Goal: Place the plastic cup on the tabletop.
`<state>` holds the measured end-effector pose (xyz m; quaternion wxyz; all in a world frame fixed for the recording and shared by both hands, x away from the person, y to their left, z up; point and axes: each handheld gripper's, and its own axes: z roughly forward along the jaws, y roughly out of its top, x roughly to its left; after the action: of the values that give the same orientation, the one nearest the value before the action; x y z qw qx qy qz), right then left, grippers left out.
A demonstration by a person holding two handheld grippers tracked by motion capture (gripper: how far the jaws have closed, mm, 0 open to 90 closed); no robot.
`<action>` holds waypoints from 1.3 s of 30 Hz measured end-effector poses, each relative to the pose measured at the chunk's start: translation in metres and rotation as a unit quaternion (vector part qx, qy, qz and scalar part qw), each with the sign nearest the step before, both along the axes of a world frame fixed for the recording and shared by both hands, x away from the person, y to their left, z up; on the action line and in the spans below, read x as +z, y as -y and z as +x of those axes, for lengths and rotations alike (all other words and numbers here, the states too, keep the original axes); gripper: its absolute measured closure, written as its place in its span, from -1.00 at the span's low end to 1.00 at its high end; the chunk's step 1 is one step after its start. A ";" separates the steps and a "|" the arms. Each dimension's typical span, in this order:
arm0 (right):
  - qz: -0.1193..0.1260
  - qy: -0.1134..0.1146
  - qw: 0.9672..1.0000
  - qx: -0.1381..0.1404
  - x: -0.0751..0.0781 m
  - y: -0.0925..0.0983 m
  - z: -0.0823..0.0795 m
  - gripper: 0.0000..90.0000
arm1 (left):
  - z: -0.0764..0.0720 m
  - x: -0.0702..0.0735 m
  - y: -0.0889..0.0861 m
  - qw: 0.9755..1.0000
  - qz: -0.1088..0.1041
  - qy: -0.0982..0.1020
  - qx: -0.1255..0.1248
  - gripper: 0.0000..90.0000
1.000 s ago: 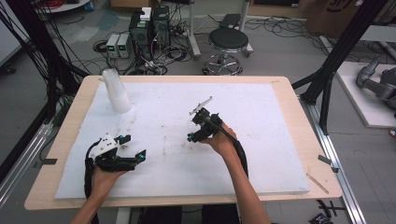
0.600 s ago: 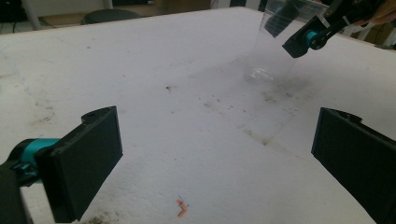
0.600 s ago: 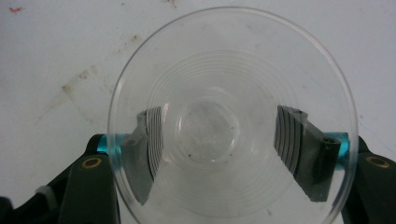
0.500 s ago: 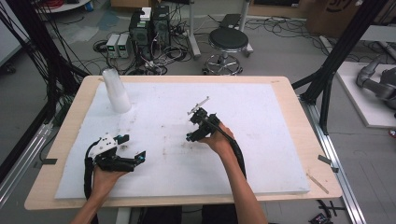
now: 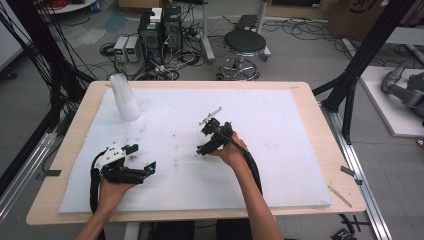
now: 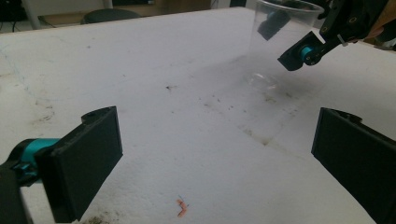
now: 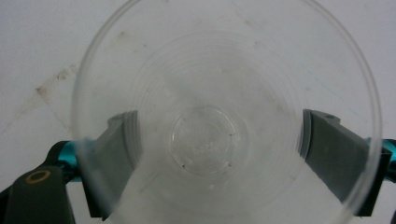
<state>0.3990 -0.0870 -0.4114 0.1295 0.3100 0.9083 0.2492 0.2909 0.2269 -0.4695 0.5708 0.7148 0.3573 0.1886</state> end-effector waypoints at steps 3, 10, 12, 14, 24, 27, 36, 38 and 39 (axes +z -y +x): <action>0.005 0.002 1.000 -0.001 0.001 0.001 -0.001 -0.71 | 0.000 0.000 0.000 1.000 -0.004 -0.001 0.002 -0.96; 0.023 0.008 1.000 -0.011 0.001 0.012 -0.010 -0.71 | 0.000 0.000 -0.001 1.000 -0.005 -0.002 0.007 -0.96; 0.036 0.014 0.999 -0.013 0.001 0.020 -0.016 -0.71 | 0.000 0.000 0.000 1.000 -0.004 -0.001 0.007 -0.96; 0.052 0.019 0.998 -0.014 0.001 0.029 -0.024 -0.71 | 0.000 0.000 0.000 1.000 -0.001 -0.001 0.008 -0.96; 0.135 0.082 0.987 -0.035 -0.002 0.088 -0.072 -0.71 | 0.000 0.000 0.001 1.000 0.001 -0.006 0.023 -0.96; 0.159 0.106 0.981 -0.047 -0.004 0.106 -0.082 -0.71 | 0.000 0.000 0.001 1.000 0.004 -0.005 0.023 -0.96; 0.201 0.144 0.967 -0.066 -0.015 0.141 -0.095 -0.71 | -0.001 0.000 0.001 1.000 0.003 -0.002 0.029 -0.96; 0.212 0.147 0.963 -0.074 -0.018 0.146 -0.095 -0.71 | -0.001 -0.001 0.001 1.000 0.001 -0.002 0.029 -0.96; 0.217 0.151 0.961 -0.078 -0.020 0.148 -0.095 -0.71 | -0.001 -0.001 0.000 1.000 0.002 -0.002 0.028 -0.96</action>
<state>0.3038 -0.2350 -0.4315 0.2141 0.3588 0.7754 0.4734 0.2903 0.2265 -0.4701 0.5632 0.7059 0.3783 0.2034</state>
